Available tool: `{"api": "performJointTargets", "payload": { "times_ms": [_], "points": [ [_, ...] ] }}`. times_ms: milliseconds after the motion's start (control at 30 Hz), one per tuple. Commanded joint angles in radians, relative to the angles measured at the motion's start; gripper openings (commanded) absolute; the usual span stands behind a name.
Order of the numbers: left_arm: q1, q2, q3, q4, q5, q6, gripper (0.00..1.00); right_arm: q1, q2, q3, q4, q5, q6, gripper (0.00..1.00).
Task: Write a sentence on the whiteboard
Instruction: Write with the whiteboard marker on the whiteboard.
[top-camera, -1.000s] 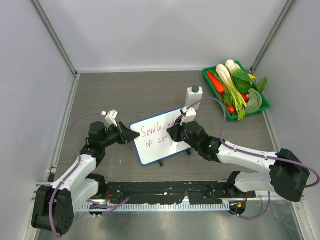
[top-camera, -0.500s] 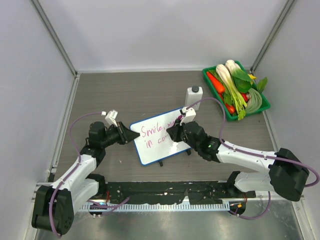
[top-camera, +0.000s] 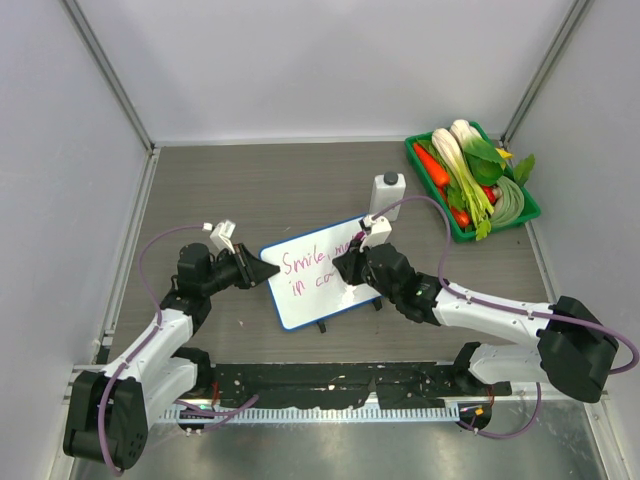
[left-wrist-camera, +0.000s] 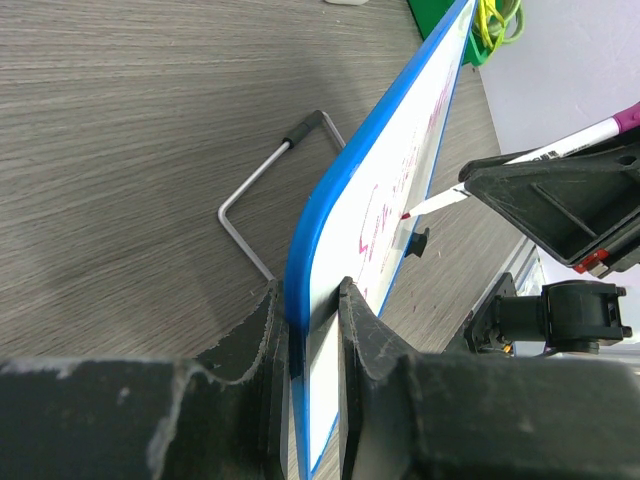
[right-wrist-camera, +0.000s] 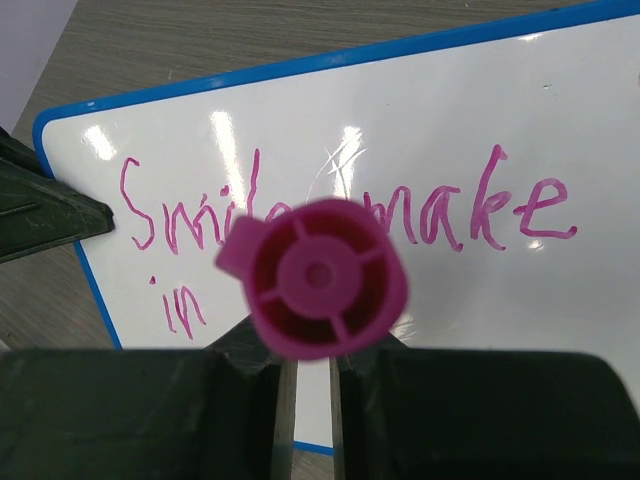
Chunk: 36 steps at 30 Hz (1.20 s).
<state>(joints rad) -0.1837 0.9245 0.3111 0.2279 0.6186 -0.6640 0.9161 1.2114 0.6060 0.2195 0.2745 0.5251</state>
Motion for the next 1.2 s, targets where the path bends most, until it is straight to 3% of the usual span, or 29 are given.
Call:
{"api": "performJointTargets", "payload": {
  "times_ms": [0, 1167],
  "points": [
    [0.018, 0.011, -0.014, -0.039, -0.164, 0.116, 0.00, 0.000, 0.000, -0.008, 0.011, 0.006, 0.001, 0.02],
    [0.016, 0.008, -0.017, -0.041, -0.165, 0.116, 0.00, -0.002, -0.030, -0.011, -0.078, 0.017, -0.036, 0.01]
  ]
}}
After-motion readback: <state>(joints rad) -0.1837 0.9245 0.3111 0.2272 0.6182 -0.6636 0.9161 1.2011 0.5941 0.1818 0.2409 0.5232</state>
